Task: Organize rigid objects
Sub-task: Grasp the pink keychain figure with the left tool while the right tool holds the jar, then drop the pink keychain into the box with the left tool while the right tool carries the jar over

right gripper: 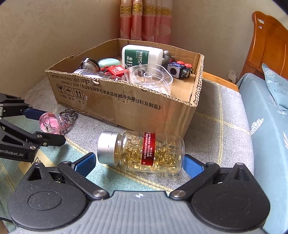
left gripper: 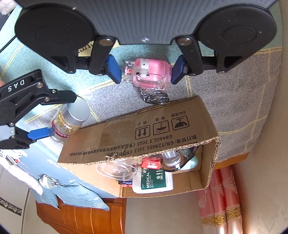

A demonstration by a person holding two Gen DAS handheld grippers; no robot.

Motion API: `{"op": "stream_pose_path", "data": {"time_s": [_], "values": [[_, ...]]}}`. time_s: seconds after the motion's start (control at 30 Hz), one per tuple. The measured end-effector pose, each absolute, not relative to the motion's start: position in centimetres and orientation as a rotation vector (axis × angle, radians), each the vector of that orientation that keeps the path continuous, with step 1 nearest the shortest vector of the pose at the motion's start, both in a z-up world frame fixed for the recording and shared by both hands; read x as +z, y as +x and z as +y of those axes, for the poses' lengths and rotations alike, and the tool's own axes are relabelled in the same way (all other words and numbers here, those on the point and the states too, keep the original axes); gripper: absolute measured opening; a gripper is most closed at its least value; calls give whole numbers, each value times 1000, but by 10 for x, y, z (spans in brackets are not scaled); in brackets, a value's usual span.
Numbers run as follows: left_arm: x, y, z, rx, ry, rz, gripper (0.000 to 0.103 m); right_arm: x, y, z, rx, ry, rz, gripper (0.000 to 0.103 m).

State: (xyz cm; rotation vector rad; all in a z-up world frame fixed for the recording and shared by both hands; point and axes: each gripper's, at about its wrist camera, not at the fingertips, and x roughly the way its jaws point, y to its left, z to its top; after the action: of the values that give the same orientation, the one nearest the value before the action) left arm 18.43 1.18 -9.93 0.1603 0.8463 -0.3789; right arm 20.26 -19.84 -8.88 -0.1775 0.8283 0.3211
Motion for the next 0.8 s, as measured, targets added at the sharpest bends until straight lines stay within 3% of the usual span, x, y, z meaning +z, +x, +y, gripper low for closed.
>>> {"op": "stream_pose_path", "data": {"time_s": [0.13,0.3,0.8], "values": [[-96,185,13,-386,157,846,51,-84,203,-195,324,-202,821,103],[-92,184,12,-388,159,839,51,-82,204,-191,313,-236,820,98],[-97,186,9,-396,207,864,50,-82,208,-186,286,-238,839,98]]}}
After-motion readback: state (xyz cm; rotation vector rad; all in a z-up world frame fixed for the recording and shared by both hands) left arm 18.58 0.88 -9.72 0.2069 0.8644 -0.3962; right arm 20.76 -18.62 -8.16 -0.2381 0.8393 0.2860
